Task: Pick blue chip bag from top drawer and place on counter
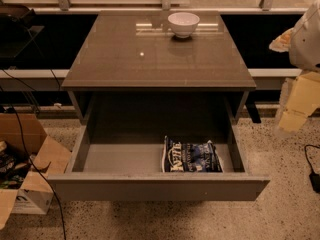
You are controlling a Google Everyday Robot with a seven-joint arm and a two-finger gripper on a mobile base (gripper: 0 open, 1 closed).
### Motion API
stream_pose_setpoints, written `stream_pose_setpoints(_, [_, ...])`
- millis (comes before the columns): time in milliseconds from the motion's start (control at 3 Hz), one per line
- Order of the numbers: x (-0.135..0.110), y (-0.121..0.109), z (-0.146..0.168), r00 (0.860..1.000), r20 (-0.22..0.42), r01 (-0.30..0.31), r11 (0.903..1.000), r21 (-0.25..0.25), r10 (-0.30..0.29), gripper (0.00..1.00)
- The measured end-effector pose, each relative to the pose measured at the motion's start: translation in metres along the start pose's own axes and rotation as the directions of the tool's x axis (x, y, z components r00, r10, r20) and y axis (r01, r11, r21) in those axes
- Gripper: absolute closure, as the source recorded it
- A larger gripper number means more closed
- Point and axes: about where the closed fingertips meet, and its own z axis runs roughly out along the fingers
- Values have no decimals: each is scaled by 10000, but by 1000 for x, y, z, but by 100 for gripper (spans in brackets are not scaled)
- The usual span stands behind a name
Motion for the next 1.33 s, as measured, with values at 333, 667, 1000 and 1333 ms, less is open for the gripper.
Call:
stream_pose_setpoints(333, [0,0,0,10000,3,0,10000,0,0,0])
stream_pose_setpoints(667, [-9,6,3,9985,544,-11,10000,-53,14,0])
stream_pose_setpoints(1000, [-27,15,20,9905,1370,121,9990,-439,-60,0])
stream_pose_setpoints(1333, [-47,-2,64,9796,2007,242,9954,-931,-51,0])
